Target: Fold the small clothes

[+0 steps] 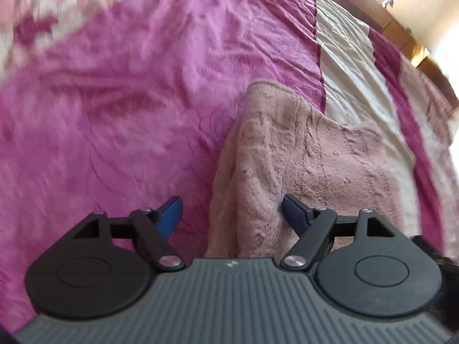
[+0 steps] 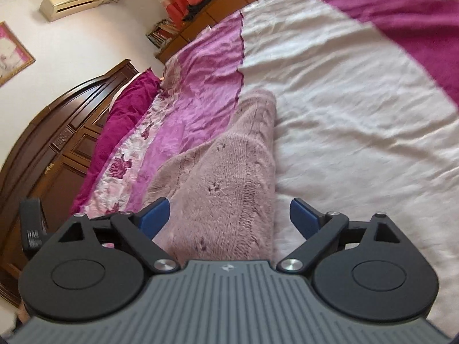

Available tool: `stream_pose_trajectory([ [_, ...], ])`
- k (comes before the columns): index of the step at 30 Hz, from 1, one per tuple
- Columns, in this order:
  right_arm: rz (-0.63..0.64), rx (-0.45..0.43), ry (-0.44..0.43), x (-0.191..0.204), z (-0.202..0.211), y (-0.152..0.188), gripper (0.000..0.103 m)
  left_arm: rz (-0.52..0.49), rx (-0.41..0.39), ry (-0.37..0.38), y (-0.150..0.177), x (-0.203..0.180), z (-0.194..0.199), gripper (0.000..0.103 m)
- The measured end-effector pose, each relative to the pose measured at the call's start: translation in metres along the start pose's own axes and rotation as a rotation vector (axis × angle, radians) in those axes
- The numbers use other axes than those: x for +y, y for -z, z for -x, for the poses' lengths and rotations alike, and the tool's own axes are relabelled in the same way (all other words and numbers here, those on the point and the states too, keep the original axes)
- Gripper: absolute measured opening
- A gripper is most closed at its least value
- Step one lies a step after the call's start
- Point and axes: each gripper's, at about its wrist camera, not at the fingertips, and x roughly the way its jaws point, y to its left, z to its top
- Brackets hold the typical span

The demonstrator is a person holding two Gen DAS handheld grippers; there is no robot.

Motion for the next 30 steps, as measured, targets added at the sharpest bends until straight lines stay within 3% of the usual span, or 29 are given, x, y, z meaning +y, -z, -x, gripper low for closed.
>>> stream_pose_trajectory([
  [6,-0.074,0.098,-0.047,-0.011,-0.035,-0.002,0.095,0.119,0.052,0.133,0.002,0.019,-0.008,0.078],
  [12,-0.076,0.136,-0.067,-0.004,-0.056,-0.006,0.097,0.211,0.133,0.322,0.012,0.025,-0.022,0.076],
  [14,-0.092,0.144,-0.071,-0.003,-0.060,-0.009,0.097,0.185,0.121,0.317,0.016,0.021,-0.022,0.066],
  [16,-0.112,0.146,-0.072,-0.005,-0.061,-0.012,0.093,0.172,0.109,0.310,0.019,0.020,-0.021,0.057],
  [18,-0.119,0.149,-0.050,-0.006,-0.060,-0.016,0.068,0.189,0.103,0.326,0.019,0.023,-0.018,0.047],
  [21,-0.121,0.147,-0.054,-0.006,-0.053,-0.021,0.057,0.218,0.098,0.359,0.018,0.022,-0.012,0.044],
  [30,-0.055,0.082,-0.096,0.018,-0.003,-0.051,0.052,0.193,0.061,0.447,0.027,-0.014,0.012,0.043],
])
